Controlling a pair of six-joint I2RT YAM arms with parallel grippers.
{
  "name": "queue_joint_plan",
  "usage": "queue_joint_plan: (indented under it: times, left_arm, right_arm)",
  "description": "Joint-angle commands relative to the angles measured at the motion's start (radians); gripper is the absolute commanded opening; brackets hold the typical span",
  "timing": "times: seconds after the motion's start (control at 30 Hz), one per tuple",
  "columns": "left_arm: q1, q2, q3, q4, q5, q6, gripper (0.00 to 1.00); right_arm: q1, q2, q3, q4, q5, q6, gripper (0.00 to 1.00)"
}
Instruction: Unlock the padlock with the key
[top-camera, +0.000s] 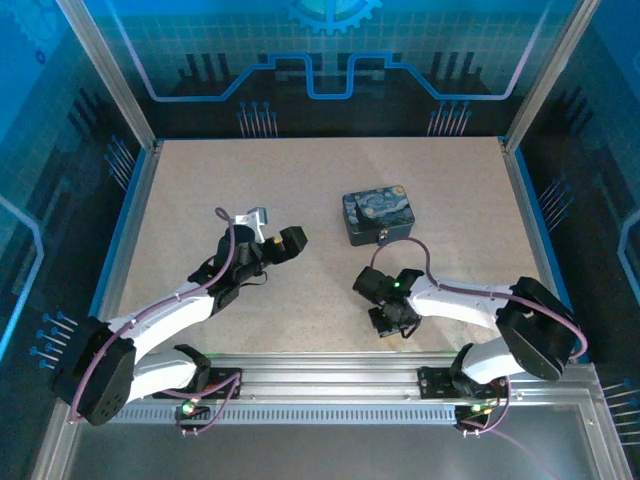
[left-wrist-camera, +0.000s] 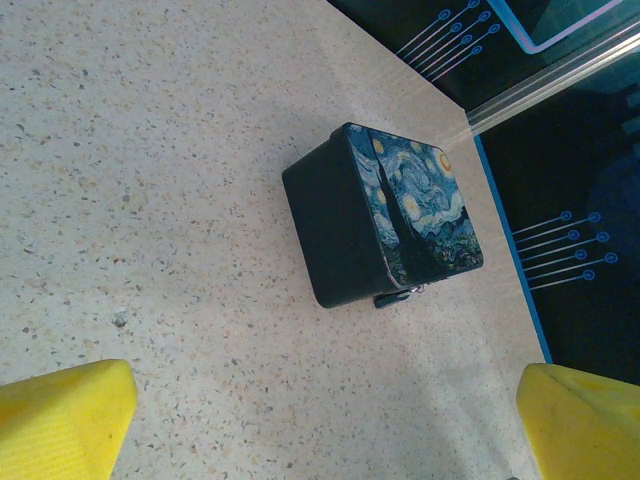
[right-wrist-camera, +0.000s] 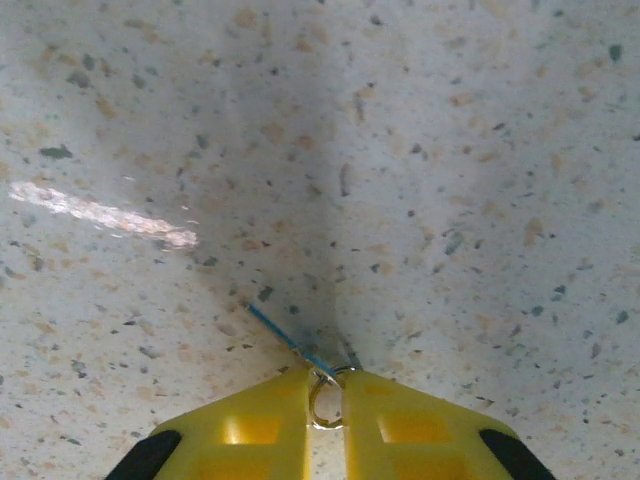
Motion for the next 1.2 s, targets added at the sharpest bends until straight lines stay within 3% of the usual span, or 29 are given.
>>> queue_joint_plan:
  times: [0.0, 0.53, 0.77, 0.9, 1.17]
  left_arm:
    - [-0.006, -0.017, 0.021, -0.006, 0.002, 0.005, 0.99]
    - [-0.005, -0.038, 0.04, -0.02, 0.053, -0.029, 0.99]
    - [-0.006, -0.038, 0.064, -0.03, 0.142, -0.111, 0.98]
    - [-0.013, -0.03, 0.072, 0.009, 0.21, -0.147, 0.93]
    - [-0.088, 0.019, 0.104, 0.127, 0.27, -0.125, 0.83]
  right_arm:
    - [-0.022, -0.028, -0.025, -0.023, -0.001, 0.006, 0.13]
    - [-0.101, -0.188, -0.08, 0.1, -0.068, -0.066, 0.02]
    - [-0.206, -0.338, -0.135, 0.301, -0.212, -0.141, 0.01]
    - [-0.25, -0.399, -0.146, 0.452, -0.301, -0.167, 0.0]
    - [-0.308, -0.395, -0.158, 0.813, -0.451, -0.078, 0.0]
